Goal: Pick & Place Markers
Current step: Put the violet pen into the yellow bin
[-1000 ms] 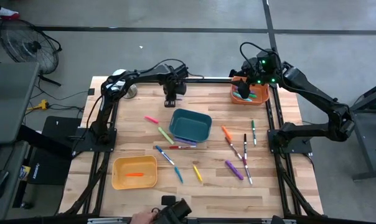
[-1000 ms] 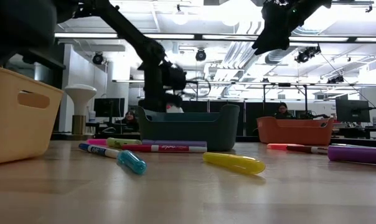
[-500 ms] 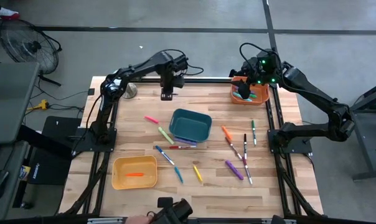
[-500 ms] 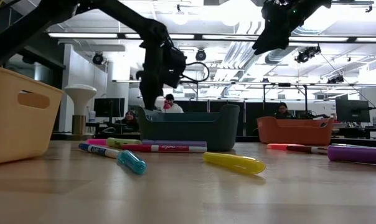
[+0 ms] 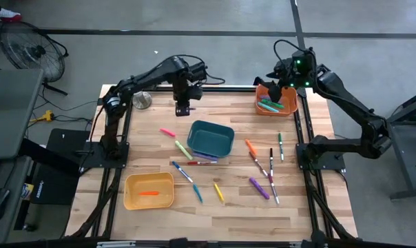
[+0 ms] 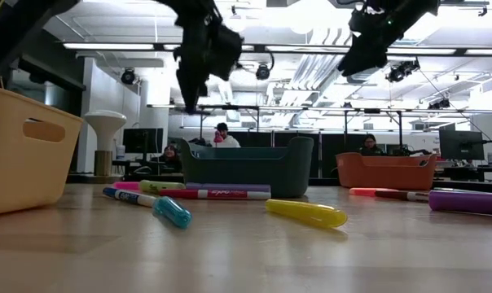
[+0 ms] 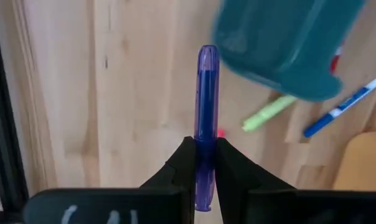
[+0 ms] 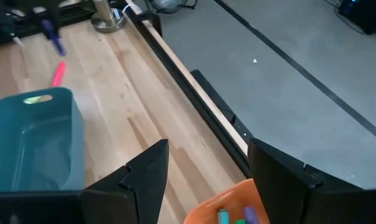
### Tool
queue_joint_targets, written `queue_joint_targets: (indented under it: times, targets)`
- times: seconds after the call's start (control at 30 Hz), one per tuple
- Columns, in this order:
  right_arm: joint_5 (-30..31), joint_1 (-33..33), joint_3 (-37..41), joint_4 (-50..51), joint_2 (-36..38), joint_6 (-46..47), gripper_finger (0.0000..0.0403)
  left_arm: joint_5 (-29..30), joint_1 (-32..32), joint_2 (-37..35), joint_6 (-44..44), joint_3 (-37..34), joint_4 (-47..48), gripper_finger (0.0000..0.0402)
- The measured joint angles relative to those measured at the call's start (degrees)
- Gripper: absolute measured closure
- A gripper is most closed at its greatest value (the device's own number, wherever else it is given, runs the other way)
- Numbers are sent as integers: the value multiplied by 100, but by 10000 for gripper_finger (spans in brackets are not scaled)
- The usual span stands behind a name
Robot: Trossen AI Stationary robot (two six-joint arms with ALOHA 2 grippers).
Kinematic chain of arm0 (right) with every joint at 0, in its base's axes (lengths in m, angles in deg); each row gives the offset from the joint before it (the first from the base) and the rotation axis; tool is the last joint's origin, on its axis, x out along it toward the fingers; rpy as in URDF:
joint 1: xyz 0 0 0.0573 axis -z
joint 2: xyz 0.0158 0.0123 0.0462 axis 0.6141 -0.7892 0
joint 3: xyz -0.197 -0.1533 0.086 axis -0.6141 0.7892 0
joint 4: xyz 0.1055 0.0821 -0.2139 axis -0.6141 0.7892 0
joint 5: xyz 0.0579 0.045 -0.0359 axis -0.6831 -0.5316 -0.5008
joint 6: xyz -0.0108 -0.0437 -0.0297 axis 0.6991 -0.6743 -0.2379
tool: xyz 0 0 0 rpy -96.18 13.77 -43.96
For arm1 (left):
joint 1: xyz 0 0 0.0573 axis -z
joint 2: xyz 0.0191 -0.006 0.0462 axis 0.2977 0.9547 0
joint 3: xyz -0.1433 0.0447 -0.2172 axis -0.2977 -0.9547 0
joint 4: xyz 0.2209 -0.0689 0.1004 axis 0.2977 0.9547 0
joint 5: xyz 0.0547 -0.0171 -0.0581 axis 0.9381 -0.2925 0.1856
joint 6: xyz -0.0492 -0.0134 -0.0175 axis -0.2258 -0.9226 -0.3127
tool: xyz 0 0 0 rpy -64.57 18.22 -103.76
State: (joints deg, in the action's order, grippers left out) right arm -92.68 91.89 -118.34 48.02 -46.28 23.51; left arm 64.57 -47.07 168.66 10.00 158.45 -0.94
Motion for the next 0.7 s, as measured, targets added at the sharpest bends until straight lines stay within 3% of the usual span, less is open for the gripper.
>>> queue_joint_targets:
  times: [0.17, 0.33, 0.7]
  targets:
    - [-138, 152, 0, 2, 0, -5, 194, -27, 484, -266, -438, -145, 193, 373]
    - [-147, 154, 0, 9, 4, 45, 194, -181, 897, -819, -904, -794, 184, 373]
    - [-144, 152, 0, 26, 4, 187, 194, -554, 1545, -2695, -2210, -3571, -621, 373]
